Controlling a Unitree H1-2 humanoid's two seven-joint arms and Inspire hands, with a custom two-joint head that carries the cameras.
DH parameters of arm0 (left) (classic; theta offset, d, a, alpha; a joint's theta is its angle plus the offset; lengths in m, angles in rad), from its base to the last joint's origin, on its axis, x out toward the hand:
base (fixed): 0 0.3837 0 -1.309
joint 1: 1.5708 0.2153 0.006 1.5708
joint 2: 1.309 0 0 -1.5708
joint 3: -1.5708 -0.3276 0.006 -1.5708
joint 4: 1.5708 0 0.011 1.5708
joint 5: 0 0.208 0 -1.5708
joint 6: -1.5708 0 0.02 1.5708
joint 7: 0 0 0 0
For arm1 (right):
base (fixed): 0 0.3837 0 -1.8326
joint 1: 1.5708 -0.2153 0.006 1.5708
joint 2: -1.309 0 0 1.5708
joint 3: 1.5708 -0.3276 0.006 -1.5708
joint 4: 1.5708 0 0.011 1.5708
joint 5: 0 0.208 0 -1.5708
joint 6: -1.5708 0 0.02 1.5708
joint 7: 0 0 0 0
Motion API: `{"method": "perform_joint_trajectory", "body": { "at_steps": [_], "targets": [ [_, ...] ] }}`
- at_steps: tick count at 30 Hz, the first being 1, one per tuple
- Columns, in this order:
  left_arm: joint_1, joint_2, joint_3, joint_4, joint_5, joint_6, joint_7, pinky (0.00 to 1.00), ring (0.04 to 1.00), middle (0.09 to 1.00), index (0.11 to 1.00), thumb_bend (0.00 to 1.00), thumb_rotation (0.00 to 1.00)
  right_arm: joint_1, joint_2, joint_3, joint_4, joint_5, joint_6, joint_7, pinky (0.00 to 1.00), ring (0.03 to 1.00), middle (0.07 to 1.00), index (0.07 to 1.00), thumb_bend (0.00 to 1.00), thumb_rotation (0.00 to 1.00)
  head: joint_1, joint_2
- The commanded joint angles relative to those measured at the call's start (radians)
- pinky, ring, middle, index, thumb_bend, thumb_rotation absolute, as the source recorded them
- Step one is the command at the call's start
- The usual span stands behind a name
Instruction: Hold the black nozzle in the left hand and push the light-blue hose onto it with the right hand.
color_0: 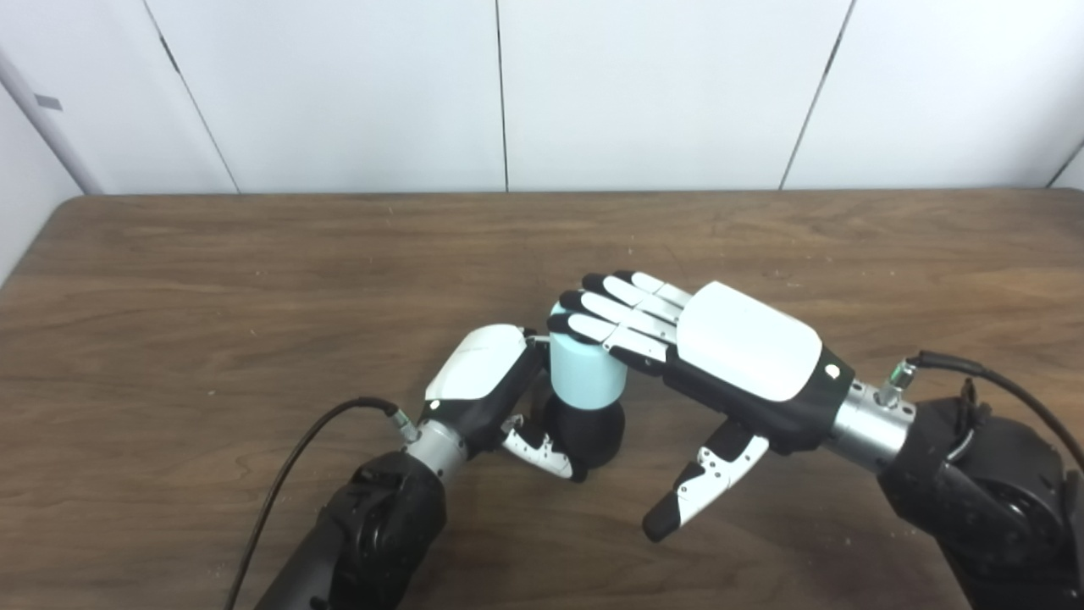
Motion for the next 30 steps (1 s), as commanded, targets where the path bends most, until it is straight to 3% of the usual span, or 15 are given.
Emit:
{"method": "perform_joint_trajectory", "body": {
  "at_steps": [1, 17, 30],
  "targets": [
    [0.031, 0.010, -0.017, 0.031, -0.004, 0.034, -0.075, 0.91, 0.649, 0.482, 0.492, 0.52, 0.00, 0.006, -0.019, 0.008, 0.018, -0.010, -0.001, 0.015, 1.00, 1.000, 0.980, 0.976, 0.74, 1.00, 0.001, 0.001],
    [0.022, -0.004, -0.017, 0.051, -0.009, 0.022, -0.063, 0.90, 0.655, 0.514, 0.473, 0.52, 0.00, 0.024, -0.058, 0.012, 0.037, 0.010, 0.004, -0.010, 1.00, 1.000, 0.979, 0.971, 0.73, 1.00, 0.005, 0.002],
    [0.012, 0.007, -0.015, 0.060, -0.003, 0.009, -0.062, 0.90, 0.655, 0.525, 0.465, 0.52, 0.00, 0.023, -0.056, 0.023, 0.051, 0.010, -0.007, -0.030, 1.00, 1.000, 0.978, 0.969, 0.72, 1.00, 0.011, 0.002]
  ]
}}
